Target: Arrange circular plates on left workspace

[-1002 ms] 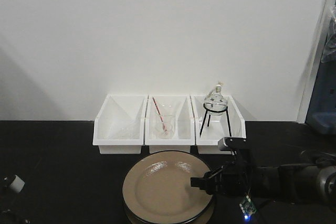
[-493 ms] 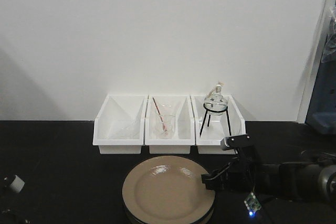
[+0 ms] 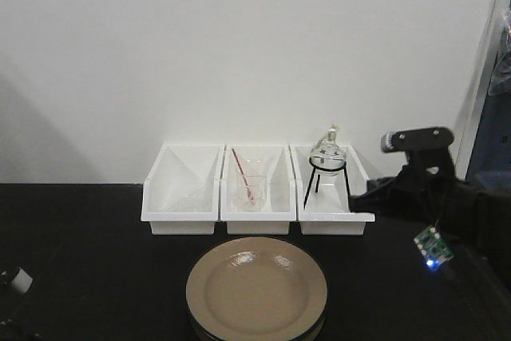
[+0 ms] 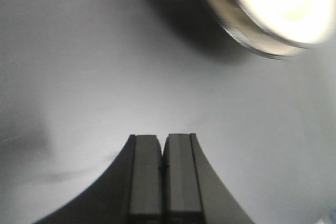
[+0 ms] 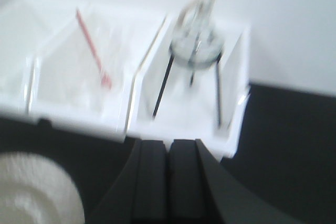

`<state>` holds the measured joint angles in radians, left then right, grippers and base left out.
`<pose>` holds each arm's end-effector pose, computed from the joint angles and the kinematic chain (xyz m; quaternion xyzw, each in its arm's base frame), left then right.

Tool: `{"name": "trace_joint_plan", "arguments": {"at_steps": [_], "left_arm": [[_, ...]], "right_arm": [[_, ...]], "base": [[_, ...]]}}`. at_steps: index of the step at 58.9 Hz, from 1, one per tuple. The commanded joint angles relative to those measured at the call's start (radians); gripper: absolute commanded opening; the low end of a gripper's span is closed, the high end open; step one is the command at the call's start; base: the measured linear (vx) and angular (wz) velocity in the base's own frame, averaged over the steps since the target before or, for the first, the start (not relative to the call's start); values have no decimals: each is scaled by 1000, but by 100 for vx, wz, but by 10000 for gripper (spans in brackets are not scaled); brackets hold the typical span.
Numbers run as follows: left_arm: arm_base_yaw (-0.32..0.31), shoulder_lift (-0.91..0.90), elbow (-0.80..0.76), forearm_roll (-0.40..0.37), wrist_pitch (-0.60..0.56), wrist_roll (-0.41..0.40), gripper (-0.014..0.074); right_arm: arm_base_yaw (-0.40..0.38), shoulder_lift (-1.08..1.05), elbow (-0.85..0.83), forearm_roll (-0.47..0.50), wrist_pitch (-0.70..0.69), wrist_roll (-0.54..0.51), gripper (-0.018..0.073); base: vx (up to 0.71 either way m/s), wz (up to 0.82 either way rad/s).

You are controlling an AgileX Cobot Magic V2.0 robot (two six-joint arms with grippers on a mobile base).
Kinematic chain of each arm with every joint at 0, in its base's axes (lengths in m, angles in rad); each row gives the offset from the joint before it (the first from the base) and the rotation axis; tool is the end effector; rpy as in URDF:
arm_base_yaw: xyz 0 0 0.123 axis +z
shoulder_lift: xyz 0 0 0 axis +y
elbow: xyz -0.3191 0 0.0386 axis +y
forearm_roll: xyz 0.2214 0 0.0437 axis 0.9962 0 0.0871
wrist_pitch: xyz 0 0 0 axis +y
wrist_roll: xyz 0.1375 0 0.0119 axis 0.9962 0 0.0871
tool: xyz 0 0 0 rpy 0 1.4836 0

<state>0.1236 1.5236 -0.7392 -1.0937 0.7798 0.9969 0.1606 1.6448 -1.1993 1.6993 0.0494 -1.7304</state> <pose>0.2663 -0.0539 0.2210 0.0417 0.9221 -0.3028 0.2372 0.4037 0.0724 0.3349 -0.0923 0.8146 0.0571 0.5697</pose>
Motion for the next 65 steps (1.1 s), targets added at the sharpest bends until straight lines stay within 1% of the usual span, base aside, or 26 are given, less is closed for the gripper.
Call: {"name": "trace_joint_plan", "arguments": {"at_steps": [1, 9, 14, 20, 28, 32, 45, 54, 65], "left_arm": [[-3, -39, -18, 24, -21, -61, 0], [-3, -39, -18, 135, -24, -131, 0], [-3, -52, -18, 170, -12, -143, 0], [-3, -117, -18, 166, -12, -136, 0], [-3, -261, -18, 136, -45, -134, 0], [-3, -336, -18, 135, -48, -125, 0], [-3, -576, -17, 135, -52, -83, 0], [-3, -732, -17, 135, -69, -81, 0], [-3, -856, 52, 133, -114, -78, 0]], "right_arm": [[-5, -155, -19, 18, -8, 3, -11], [-5, -331, 58, 18, -9, 3, -6], [-5, -467, 147, 14, -9, 3, -5], [-5, -626, 262, 14, -12, 2, -5], [-5, -846, 419, 15, -41, 2, -5], [-5, -944, 506, 18, -58, 2, -5], [-5, -1224, 731, 82, -110, 2, -5], [-5, -1302, 826, 91, -110, 2, -5], [-5, -1302, 843, 90, -110, -2, -5]], "base": [[0, 0], [0, 0], [0, 0], [0, 0], [0, 0], [0, 0], [0, 0], [0, 0], [0, 0]]}}
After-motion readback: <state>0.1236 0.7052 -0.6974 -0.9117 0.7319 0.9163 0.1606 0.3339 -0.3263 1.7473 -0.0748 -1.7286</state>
